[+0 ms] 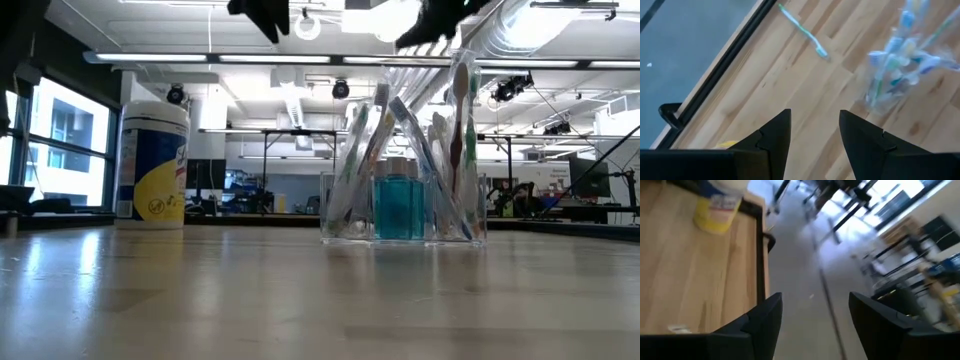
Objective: Pick & Place toothbrushing station
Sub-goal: Put the green toothbrush into the left section of the transparent organizer
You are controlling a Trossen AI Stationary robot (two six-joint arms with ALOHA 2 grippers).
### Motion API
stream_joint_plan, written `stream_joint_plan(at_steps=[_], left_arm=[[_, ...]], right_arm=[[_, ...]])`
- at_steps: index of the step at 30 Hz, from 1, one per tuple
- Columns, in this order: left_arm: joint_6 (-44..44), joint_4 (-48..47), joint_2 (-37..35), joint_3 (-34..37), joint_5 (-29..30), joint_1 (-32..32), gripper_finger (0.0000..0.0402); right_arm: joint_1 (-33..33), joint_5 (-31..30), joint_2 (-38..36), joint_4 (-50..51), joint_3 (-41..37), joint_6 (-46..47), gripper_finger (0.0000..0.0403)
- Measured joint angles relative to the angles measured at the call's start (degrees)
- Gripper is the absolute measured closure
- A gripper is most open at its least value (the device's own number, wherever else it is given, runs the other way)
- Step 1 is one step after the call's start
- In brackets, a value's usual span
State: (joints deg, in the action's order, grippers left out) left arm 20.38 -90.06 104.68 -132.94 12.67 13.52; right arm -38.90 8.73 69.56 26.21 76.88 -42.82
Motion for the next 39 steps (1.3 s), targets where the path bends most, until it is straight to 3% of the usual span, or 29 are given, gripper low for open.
stream_joint_plan(at_steps=[4,8,14,17,20,25,31,36,39], left_arm=[[0.4,0.0,-1.2,0.0,2.9,-2.4,0.0236],[3.0,0.3,-2.4,0.7,5.4,-4.3,0.0236],[8.0,0.1,-6.8,9.3,7.4,-5.9,0.0236],[11.7,0.1,-10.5,15.8,9.5,-5.8,0.0236],[15.3,1.4,-14.9,23.1,11.8,-5.6,0.0236],[15.2,12.7,-24.2,36.5,10.3,-5.7,0.0236],[7.2,30.0,-35.0,52.2,8.0,-5.7,0.0236],[1.8,41.8,-39.3,61.5,7.0,-5.7,0.0236],[-0.9,45.9,-39.9,64.8,4.3,-5.6,0.0236]], right_arm=[[-7.2,7.8,8.2,0.6,3.0,-2.4,0.0180],[-9.3,11.2,15.2,3.6,4.7,-10.7,0.0180],[-7.2,5.6,24.0,6.9,4.6,-25.4,0.0180],[-6.1,1.8,26.5,7.0,4.6,-27.5,0.0180],[-5.2,2.3,28.0,7.3,4.6,-29.2,0.0180],[-3.6,3.2,29.7,8.0,4.6,-30.7,0.0180],[-0.5,3.4,32.6,7.5,4.6,-32.3,0.0180],[2.2,2.7,36.7,6.5,4.6,-32.5,0.0180],[3.8,-0.8,39.2,5.3,4.6,-32.7,0.0180]])
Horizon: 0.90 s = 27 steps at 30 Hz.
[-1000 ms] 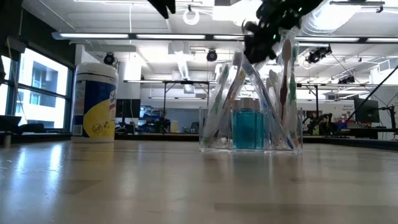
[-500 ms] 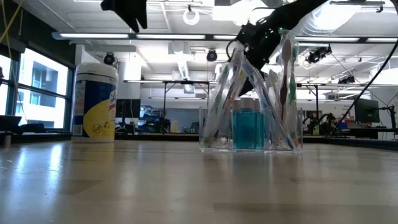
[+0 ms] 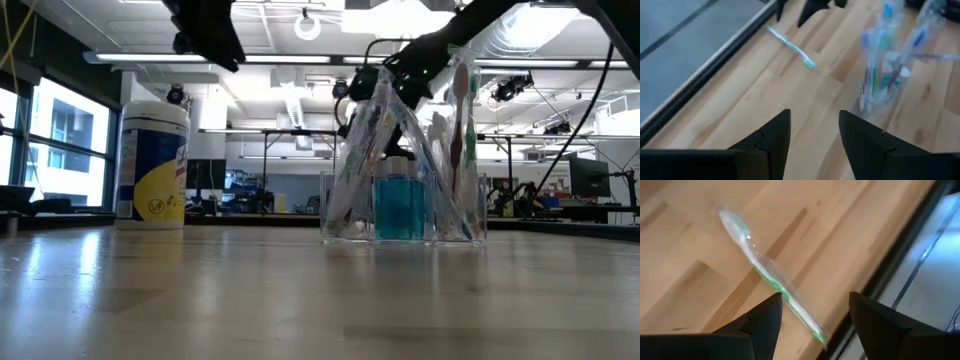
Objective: Pick & Place toothbrushing station
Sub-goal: Put the green toothbrush into the left section of the transparent organizer
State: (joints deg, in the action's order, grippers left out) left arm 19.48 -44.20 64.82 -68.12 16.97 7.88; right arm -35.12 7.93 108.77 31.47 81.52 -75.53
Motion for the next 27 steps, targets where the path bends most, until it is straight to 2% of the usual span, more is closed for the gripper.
stream_joint_plan(at_steps=[5,10,18,27], left_arm=[[-1.7,3.0,0.0,3.6,-3.3,0.0,0.0236],[-1.7,3.6,-0.7,5.9,-3.4,0.0,0.0236],[-1.9,4.0,-4.8,10.1,-2.6,0.0,0.0236],[-1.7,7.2,-7.9,14.3,-2.9,0.0,0.0236]], right_arm=[[1.9,-2.3,2.8,-0.5,0.0,-0.8,0.0180],[2.6,-4.6,3.0,-0.9,0.0,0.3,0.0180],[2.5,-4.9,3.1,-0.1,0.0,2.3,0.0180],[3.7,-7.6,7.1,-0.7,0.0,2.4,0.0180]])
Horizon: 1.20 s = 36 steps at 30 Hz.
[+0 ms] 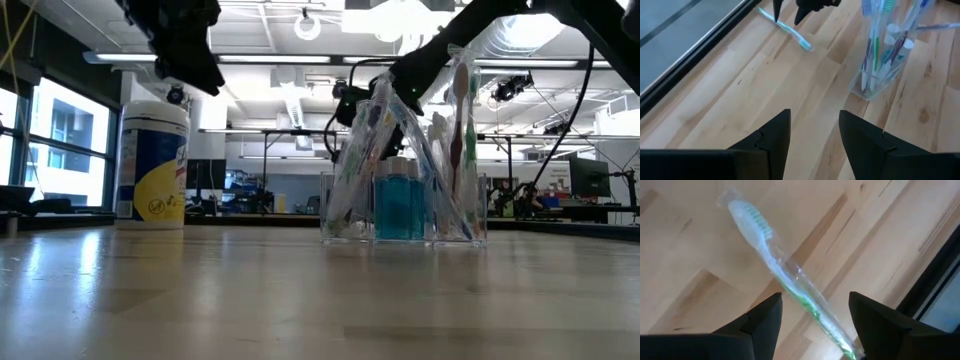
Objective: Pick & Place toothbrushing station
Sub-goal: Put the green toothbrush into the left section of the transparent organizer
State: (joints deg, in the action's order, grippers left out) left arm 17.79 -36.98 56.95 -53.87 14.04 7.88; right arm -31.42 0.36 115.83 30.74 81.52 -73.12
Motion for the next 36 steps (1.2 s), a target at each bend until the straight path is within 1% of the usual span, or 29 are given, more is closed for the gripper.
stream_joint_plan(at_steps=[6,17,20,24,28,32,36], left_arm=[[0.0,0.1,0.0,1.0,-1.2,0.0,0.0236],[-0.9,-0.4,0.0,1.2,-1.7,0.0,0.0236],[-1.0,-0.4,0.0,1.2,-1.7,0.0,0.0236],[-1.0,-0.6,0.0,1.2,-1.9,0.0,0.0236],[-1.0,-0.6,0.0,1.2,-2.2,0.0,0.0236],[-1.5,-0.8,0.0,1.2,-2.7,0.0,0.0236],[-1.5,-0.9,0.0,1.2,-2.8,0.0,0.0236]], right_arm=[[0.1,0.1,0.0,0.8,0.0,2.7,0.0180],[0.3,0.2,0.0,2.1,0.0,2.8,0.0180],[0.6,1.2,0.6,1.3,0.0,2.8,0.0180],[0.8,-1.4,2.9,0.8,0.1,2.9,0.0180],[0.9,-1.6,5.1,2.7,2.9,4.4,0.0180],[0.8,-1.6,7.3,7.8,6.5,6.1,0.0180],[0.8,-1.9,8.0,10.9,7.6,6.5,0.0184]])
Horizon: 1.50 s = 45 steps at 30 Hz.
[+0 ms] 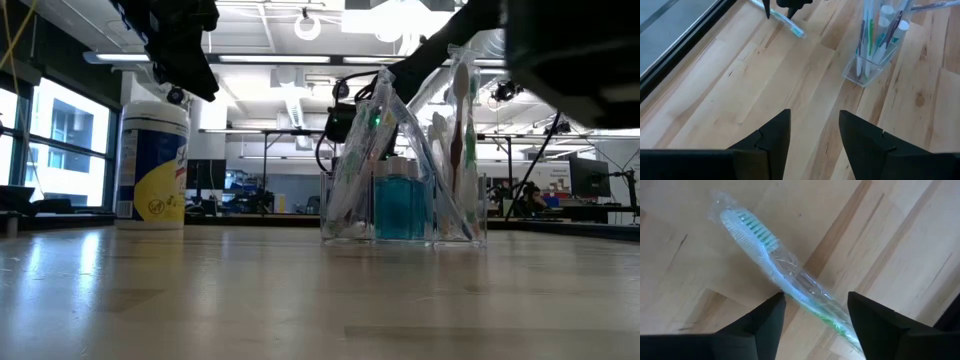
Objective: Pick & Place toothbrushing station
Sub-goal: Put the green toothbrush into the left section of the transparent organizer
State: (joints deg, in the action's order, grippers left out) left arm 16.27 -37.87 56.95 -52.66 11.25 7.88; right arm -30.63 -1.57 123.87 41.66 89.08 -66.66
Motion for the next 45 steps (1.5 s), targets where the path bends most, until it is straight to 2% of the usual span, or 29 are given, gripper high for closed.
stream_joint_plan(at_steps=[5,13,14,18,25,28,39,45], left_arm=[[0.0,0.0,0.0,0.0,0.0,0.0,0.0236],[0.0,0.0,0.0,0.0,-0.3,0.0,0.0236],[0.0,0.0,0.0,0.0,-0.3,0.0,0.0236],[0.3,0.4,0.0,0.0,-0.4,0.0,0.0236],[0.6,0.5,0.0,0.0,-0.4,0.0,0.0236],[0.7,1.0,0.0,0.0,-0.4,0.0,0.0236],[1.6,1.3,0.0,0.0,-0.4,0.0,0.0236],[2.5,0.6,0.4,0.0,-1.0,0.0,0.0236]], right_arm=[[-0.1,0.1,0.1,1.4,0.0,2.6,0.0227],[0.4,-0.7,0.1,2.0,-0.2,5.2,0.0375],[0.5,-1.6,0.1,2.0,-0.2,5.6,0.0384],[1.0,-4.1,0.2,1.9,-0.2,8.0,0.0379],[0.8,-4.2,-0.6,1.8,-0.4,13.7,0.0386],[0.8,-6.9,-2.4,1.7,-0.6,15.1,0.0385],[3.5,-8.1,-16.7,3.1,-0.4,17.7,0.0383],[6.0,-13.3,-26.9,5.0,-0.4,21.0,0.0383]])
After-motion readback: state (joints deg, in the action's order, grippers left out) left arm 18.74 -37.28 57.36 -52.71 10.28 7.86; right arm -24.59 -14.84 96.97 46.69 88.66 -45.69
